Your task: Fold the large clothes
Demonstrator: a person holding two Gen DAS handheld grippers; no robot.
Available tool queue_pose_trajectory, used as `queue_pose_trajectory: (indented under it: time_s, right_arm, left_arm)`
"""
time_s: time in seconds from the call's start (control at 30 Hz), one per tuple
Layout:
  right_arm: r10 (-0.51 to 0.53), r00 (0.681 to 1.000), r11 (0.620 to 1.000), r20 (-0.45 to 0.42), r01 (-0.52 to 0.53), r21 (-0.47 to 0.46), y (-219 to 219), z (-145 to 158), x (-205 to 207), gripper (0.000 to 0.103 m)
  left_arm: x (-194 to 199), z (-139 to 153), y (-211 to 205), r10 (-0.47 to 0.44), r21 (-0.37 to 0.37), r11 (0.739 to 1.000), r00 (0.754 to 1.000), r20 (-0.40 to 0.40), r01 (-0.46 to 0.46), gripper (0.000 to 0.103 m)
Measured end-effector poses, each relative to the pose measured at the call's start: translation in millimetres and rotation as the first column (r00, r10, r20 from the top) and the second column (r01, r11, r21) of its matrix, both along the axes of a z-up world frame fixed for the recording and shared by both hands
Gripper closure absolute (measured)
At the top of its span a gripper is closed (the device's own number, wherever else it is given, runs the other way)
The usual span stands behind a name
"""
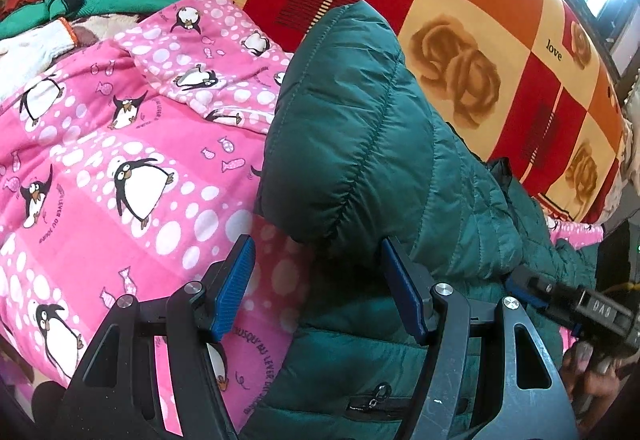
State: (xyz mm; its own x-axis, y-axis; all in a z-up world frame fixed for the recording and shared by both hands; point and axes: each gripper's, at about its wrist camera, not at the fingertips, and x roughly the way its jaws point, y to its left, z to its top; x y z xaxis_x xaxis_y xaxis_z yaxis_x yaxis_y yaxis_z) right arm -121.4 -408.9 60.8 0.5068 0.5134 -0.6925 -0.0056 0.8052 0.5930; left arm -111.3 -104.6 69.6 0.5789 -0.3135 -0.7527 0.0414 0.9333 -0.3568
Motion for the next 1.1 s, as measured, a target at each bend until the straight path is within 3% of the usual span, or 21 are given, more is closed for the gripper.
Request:
queue_pose_trajectory:
  time_s: [0.13,0.27,0.4,0.43,0.47,0.5,0.77,1.1]
  right_arm:
    - [-0.078,0.997,0.996,0.014,0.078,-0.032,-1,-7,6,0.053]
    - [-0.172,0.985,0.984,0.004,0.172,0.04,-12,-24,21,0.052]
    - [-0.206,0.976,0.977,0.065,0.201,0.076,-12,-25,28,0.056]
    - [-0.202,0.976,0.978,0.085,0.197,0.065,-11,-23,27,0.061]
    - [-0.189,0.975,0.982,0.114,0.185,0.046,-9,-19,26,0.076]
    - [-0.18,0.974,0.984,0.134,0.177,0.033,-9,-15,25,0.082]
    - [-0.192,0.937,0.975,0.293,0.215,-0.05,-29,29,9,0.086]
    - [-0.294,0.899,0.937,0.325,0.338,-0.086,-84,49,-6,0.086]
  left_arm:
    - [1,-2,0,0.0,-0.005,1.0,1.0,-0.007,0.0,0.038]
    - [1,-3,0,0.001,-0.001,1.0,1.0,-0.009,-0.001,0.038]
    - [2,-4,-1,0.002,0.002,1.0,1.0,-0.013,-0.002,0.038]
    - [2,-4,-2,0.0,0.005,1.0,1.0,-0.013,0.0,0.038]
    - [2,-4,-2,0.0,0.007,1.0,1.0,-0.012,0.0,0.038]
    - [2,-4,-2,0.001,0.008,1.0,1.0,-0.012,-0.001,0.038]
    - [-1,-3,-3,0.001,0.006,1.0,1.0,-0.008,0.0,0.038]
    - [-1,-5,-6,-0.007,0.017,1.0,1.0,-0.015,0.007,0.038]
